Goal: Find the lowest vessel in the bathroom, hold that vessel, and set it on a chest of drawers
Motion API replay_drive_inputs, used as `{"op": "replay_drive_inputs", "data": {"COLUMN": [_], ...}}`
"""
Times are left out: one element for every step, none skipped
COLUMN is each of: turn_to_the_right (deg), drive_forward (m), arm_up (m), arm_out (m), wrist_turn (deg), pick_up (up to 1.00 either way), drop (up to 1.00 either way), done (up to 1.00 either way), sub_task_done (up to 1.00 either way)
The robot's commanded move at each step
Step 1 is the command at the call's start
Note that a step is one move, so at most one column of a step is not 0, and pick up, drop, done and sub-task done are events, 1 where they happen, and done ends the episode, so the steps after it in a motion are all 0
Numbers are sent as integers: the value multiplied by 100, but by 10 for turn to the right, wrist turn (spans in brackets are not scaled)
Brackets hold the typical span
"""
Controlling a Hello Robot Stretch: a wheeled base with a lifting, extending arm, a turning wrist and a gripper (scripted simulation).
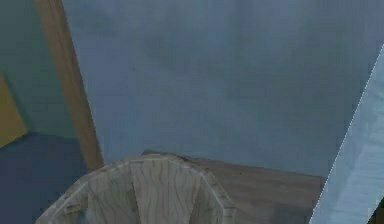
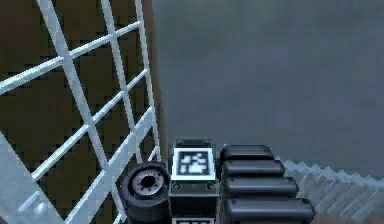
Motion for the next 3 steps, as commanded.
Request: {"op": "replay_drive_inputs", "data": {"turn_to_the_right": [0,-450,-300], "drive_forward": [15,0,0], "arm_up": [0,0,0], "arm_out": [0,0,0], "wrist_turn": [0,0,0], "pick_up": [0,0,0], "drop": [0,0,0], "done": [0,0,0], "sub_task_done": [0,0,0]}}
